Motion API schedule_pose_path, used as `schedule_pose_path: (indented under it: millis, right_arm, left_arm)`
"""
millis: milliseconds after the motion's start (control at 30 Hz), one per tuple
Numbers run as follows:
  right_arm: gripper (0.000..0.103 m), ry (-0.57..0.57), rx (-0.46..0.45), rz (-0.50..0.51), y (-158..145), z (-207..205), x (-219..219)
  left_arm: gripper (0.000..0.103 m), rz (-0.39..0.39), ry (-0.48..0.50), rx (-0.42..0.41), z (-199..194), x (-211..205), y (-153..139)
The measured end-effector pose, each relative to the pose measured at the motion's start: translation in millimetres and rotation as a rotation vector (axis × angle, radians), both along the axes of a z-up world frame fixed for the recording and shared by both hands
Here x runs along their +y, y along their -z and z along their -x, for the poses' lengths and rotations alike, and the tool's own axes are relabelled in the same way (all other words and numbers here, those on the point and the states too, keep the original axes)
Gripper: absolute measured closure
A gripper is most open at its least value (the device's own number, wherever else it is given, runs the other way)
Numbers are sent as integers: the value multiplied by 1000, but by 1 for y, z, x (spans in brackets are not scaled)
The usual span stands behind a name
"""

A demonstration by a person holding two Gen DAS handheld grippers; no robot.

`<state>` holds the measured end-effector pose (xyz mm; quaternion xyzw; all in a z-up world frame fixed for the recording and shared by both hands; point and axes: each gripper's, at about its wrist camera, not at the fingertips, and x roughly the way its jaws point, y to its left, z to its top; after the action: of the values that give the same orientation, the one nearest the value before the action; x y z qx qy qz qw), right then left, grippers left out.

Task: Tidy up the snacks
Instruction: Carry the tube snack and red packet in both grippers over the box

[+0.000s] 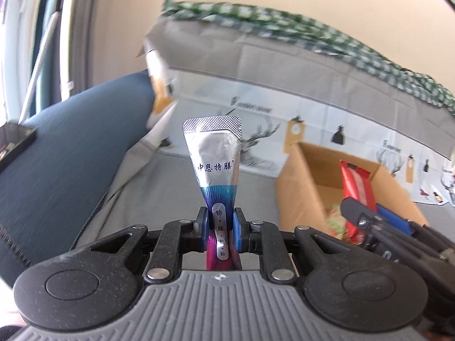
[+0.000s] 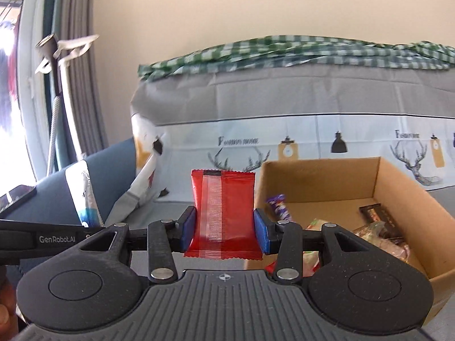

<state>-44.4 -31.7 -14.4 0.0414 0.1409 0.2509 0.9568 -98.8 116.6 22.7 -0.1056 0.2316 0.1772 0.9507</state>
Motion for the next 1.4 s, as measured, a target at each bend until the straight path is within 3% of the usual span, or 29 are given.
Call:
schedule_pose_path:
  millis: [467, 867, 1400]
  right_arm:
    - [58, 369, -5, -178, -2, -49, -82]
    - [58, 441, 49, -250, 7, -73, -107]
    - [58, 463, 55, -275, 8, -79, -111]
  left_arm:
    - [85, -68, 184, -53, -83, -82, -44]
    - [85, -92, 281, -48, -134, -127, -45]
    - [85, -100, 313, -41, -148, -139, -42]
